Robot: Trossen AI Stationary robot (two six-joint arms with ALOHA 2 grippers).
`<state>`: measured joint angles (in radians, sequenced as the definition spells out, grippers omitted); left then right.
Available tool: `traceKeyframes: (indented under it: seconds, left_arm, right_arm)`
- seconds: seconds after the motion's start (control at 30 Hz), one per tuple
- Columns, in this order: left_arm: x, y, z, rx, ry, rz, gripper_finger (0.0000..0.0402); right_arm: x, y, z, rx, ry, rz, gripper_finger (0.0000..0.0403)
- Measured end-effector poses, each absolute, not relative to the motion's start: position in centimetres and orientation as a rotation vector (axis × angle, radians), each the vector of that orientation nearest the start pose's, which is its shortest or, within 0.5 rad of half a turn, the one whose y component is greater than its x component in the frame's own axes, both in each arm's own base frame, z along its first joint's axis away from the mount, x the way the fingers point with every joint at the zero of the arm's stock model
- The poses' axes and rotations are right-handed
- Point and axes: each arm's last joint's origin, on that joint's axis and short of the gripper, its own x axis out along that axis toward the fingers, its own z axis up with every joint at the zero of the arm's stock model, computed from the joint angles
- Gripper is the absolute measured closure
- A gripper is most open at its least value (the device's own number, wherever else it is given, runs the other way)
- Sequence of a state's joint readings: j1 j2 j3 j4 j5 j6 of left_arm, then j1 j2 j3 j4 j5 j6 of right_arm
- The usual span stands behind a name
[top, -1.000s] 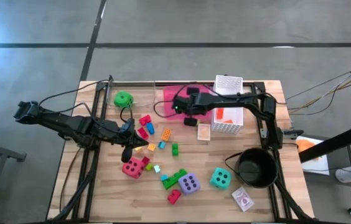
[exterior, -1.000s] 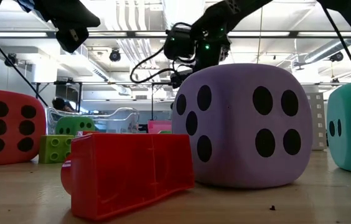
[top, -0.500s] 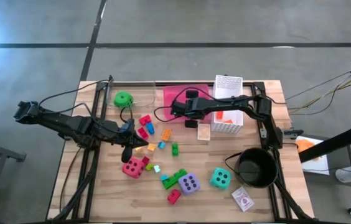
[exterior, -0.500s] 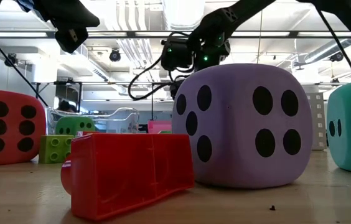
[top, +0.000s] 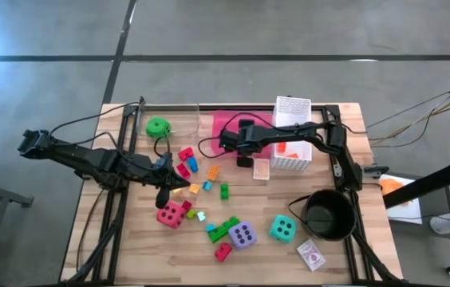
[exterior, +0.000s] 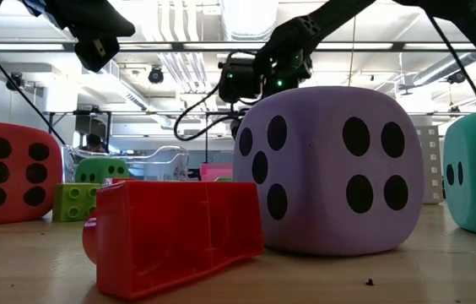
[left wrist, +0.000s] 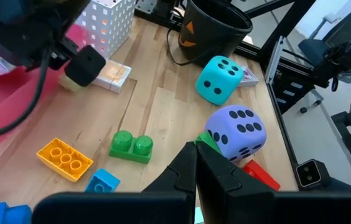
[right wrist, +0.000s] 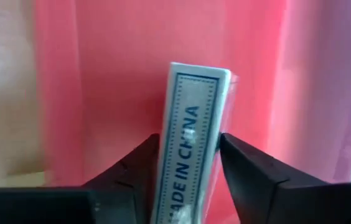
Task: Pick & Place Toys
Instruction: Put the blue deck of cards into the pink bin
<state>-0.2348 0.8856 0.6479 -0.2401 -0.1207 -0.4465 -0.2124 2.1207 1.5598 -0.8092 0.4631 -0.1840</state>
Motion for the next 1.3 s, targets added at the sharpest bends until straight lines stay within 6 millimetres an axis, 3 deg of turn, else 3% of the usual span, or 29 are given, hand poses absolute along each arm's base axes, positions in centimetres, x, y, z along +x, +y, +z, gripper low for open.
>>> traceKeyframes:
  seconds: [0.23, 1.3]
  left_arm:
    - [18.6, -4.1, 26.4, -0.353, 0.486, -0.005, 0.0392]
    - [18.6, -4.1, 26.4, -0.352, 0.491, -0.004, 0.0392]
  right_arm:
    - [40.4, -10.0, 15.7, -0.314, 1.432, -0.424, 0.0211]
    - [40.0, -9.8, 19.1, -0.225, 1.348, -0.390, 0.0209]
